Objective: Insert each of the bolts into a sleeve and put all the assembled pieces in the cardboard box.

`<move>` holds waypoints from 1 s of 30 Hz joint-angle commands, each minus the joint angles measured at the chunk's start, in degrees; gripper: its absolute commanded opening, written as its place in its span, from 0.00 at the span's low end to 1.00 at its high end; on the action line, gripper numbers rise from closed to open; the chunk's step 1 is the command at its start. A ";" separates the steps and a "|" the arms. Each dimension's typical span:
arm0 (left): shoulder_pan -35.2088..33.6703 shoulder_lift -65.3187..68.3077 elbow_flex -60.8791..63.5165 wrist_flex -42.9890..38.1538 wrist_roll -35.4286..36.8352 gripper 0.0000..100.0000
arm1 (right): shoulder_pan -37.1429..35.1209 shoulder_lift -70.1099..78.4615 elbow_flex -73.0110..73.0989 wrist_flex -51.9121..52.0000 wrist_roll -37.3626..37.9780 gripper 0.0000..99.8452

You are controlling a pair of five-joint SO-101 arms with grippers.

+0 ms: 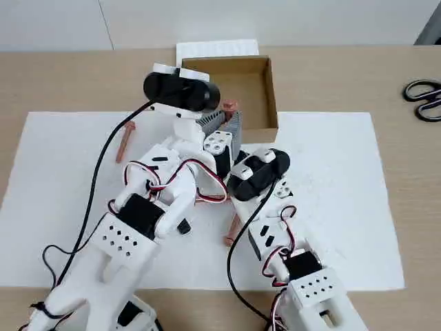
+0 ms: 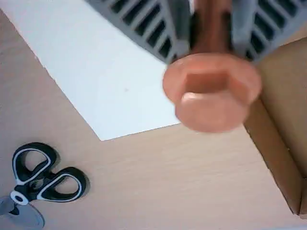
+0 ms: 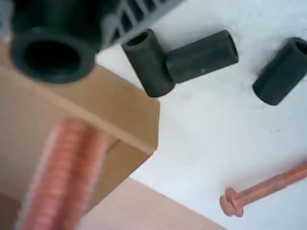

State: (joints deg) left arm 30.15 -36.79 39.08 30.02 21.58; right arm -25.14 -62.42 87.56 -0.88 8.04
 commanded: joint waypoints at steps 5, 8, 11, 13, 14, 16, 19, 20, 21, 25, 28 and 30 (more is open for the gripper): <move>4.40 -1.32 -1.89 4.75 4.92 0.01 | -0.84 -0.31 -2.90 4.44 0.18 0.00; 4.40 -1.32 -1.80 5.27 5.10 0.01 | -0.84 -0.31 -3.16 4.35 0.18 0.00; 4.40 -1.32 -1.80 5.27 5.10 0.01 | -0.84 -0.31 -3.16 4.35 0.18 0.00; 4.40 -1.32 -1.80 5.10 5.19 0.01 | -1.01 -0.31 -3.16 4.35 0.18 0.00; 4.48 -1.32 -1.80 5.10 5.19 0.01 | -1.10 -0.31 -3.16 4.35 0.18 0.00; 4.48 -1.32 -1.89 5.01 5.19 0.01 | -1.45 -0.31 -3.25 4.35 0.18 0.00; 4.40 -1.32 -2.07 5.01 5.10 0.01 | -1.80 -0.31 -3.16 4.70 0.09 0.00; 4.40 -1.32 -2.07 5.01 5.01 0.01 | -1.89 -0.31 -3.16 4.70 0.09 0.00; 4.40 -1.32 -2.07 4.92 4.92 0.01 | -1.89 -0.31 -3.16 4.70 0.09 0.00; 4.40 -1.32 -1.80 4.31 4.84 0.01 | -3.12 -0.31 -3.16 5.05 0.09 0.00; 4.40 -1.32 -1.80 2.99 4.84 0.01 | -5.05 -0.31 -3.25 7.34 0.18 0.00; 4.40 -1.32 -1.80 3.08 4.84 0.01 | -5.14 -0.31 -3.25 7.25 0.18 0.00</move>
State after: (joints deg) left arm 30.33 -36.79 39.34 35.21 25.89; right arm -26.20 -63.12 86.95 5.71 7.96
